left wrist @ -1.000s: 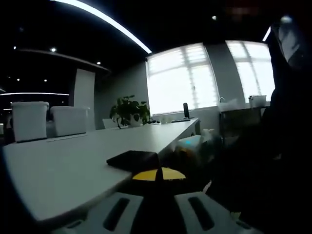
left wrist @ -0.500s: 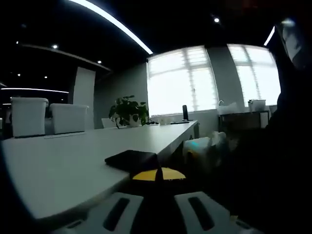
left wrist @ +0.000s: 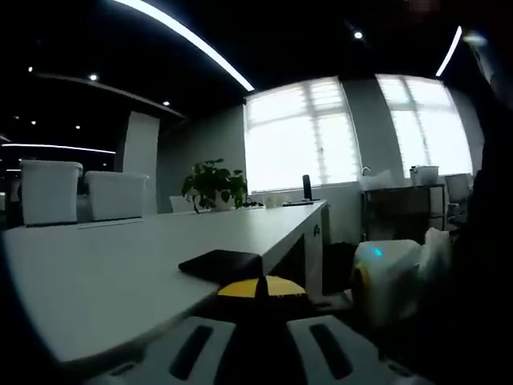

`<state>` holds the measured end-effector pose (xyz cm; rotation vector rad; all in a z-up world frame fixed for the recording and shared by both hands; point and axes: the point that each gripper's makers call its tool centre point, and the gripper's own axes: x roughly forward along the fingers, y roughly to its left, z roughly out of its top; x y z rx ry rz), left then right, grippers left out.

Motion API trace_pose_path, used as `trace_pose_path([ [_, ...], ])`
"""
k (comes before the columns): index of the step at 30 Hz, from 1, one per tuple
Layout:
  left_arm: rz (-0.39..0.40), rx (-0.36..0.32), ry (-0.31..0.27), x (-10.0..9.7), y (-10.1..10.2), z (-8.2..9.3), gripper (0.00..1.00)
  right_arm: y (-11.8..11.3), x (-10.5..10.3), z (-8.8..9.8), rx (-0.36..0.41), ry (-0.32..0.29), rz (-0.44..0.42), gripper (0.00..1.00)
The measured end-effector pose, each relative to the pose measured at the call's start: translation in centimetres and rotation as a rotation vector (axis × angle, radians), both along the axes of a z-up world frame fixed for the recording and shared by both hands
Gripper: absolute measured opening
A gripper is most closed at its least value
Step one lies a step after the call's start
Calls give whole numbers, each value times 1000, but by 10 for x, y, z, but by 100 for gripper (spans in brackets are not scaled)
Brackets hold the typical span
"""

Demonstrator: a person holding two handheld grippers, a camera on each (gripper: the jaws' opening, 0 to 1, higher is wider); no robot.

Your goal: Clamp the fixed fixture on the desktop, loosen the retaining clip, secure it to the edge of the desk, and tighten the retaining clip.

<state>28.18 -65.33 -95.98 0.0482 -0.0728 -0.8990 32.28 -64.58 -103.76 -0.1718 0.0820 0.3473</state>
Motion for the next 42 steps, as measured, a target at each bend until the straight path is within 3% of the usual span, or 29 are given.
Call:
trace_pose_path([
  [3,-1,0,-1,0,0,0,1,-4,2,1,49,5,-32,38],
  [12,-10,-20,8,0,0,0,1,11,6,-9,58,44,-31,41],
  [18,-11,-18,3,0,-1,0,1,1,13,-9,32,38,-103,25],
  [22,-11,-11,-2,0,-2,-1,1,2,12,-11,79,54,-78,24],
  [26,-17,-14,13,0,-2,-1,1,5,15,-8,-8,21,114,23],
  [29,-10,20,-12,-1,-4,-2,1,10,15,-10,16,28,267,23],
  [30,-10,25,-19,-2,-4,-2,1,9,15,-9,-11,11,325,23],
  [39,-11,14,-8,0,-4,-2,1,18,8,-9,-29,28,676,23],
  [42,-12,5,-7,0,-4,-1,1,19,6,-7,-30,34,742,23],
])
